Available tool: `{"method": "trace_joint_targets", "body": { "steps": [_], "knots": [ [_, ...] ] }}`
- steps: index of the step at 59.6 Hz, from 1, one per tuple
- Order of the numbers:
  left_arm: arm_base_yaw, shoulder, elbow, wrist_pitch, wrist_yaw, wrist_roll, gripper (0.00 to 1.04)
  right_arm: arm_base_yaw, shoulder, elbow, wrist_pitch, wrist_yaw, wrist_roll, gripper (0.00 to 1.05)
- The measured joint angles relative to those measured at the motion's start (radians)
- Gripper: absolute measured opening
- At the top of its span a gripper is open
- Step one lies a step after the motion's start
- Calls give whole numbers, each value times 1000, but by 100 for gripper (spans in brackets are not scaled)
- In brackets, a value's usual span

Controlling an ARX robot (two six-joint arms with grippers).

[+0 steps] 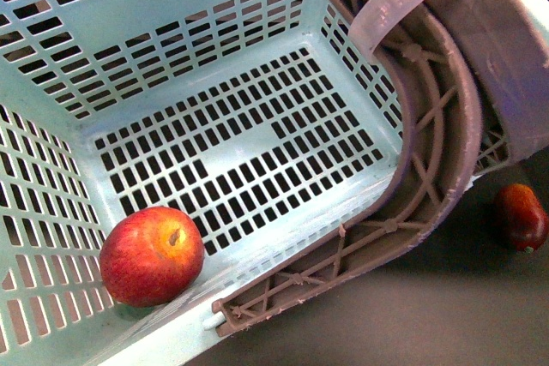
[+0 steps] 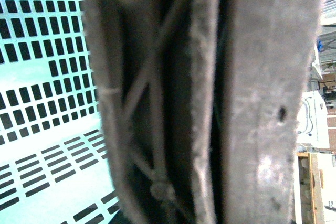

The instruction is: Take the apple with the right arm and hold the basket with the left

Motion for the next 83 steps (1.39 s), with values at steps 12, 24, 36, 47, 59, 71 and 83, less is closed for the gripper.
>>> {"method": "trace_joint_targets", "body": {
  "steps": [12,24,36,47,59,71,83],
  "knots": [
    [0,0,0,0,0,0,15,0,0,0,0,0,0,86],
    [0,0,0,0,0,0,15,0,0,0,0,0,0,96],
    [-8,-4,-46,126,-170,-108,15,0,0,0,0,0,0,96],
    [87,-32,-84,154,-310,-299,15,0,-1,0,0,1,0,96],
    [248,-35,-114,105,-278,-415,15,0,-1,0,0,0,0,96],
    [369,39,-102,101,-270,-462,15,0,-1,0,0,0,0,96],
    [431,167,-28,66,-265,-531,15,0,-1,0,0,0,0,96]
  ]
}}
